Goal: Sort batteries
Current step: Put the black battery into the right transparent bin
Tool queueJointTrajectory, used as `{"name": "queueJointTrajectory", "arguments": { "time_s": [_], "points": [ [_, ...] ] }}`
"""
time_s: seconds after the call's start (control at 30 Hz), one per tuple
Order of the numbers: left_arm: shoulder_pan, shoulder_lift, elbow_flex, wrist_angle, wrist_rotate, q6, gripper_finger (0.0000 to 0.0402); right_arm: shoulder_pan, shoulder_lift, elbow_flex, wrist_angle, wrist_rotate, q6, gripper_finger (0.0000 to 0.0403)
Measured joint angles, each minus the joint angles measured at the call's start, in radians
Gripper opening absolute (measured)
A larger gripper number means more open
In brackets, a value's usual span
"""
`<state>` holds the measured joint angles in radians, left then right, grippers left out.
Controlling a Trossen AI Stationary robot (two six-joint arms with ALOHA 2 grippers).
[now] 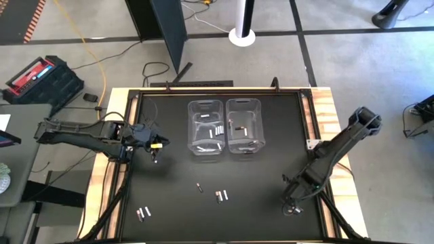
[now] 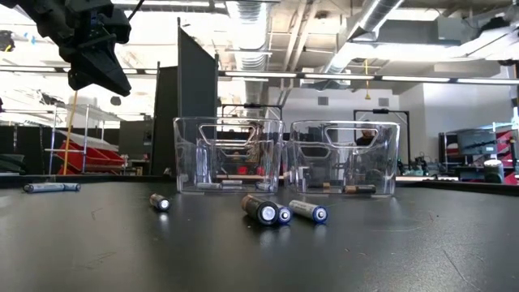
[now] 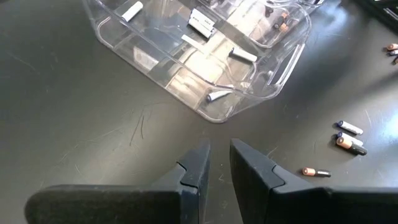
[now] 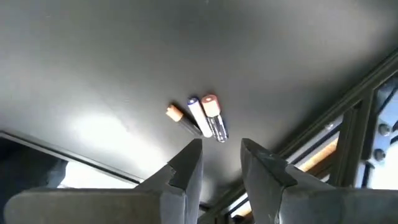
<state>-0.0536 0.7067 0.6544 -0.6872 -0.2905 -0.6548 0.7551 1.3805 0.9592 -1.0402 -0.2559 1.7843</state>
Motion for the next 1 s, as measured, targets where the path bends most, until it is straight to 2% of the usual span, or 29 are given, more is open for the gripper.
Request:
{"name": "queueJointTrajectory", "arguments": {
  "time_s": [0.3,0.5,1.0],
  "points": [
    [0.000,0.000,0.000,0.001,-0.002,0.000,0.0056,0.004,0.122,-0.001,0.043,-0.120,-0.054,0.0127],
    [0.000,0.000,0.000,0.001,-0.003,-0.001,0.0056,0.004,0.179,-0.001,0.141,-0.122,-0.111,0.0127],
    [0.000,0.000,0.000,0.002,-0.010,-0.004,0.0056,0.011,0.286,-0.001,0.107,-0.142,-0.189,0.0127]
  ]
}}
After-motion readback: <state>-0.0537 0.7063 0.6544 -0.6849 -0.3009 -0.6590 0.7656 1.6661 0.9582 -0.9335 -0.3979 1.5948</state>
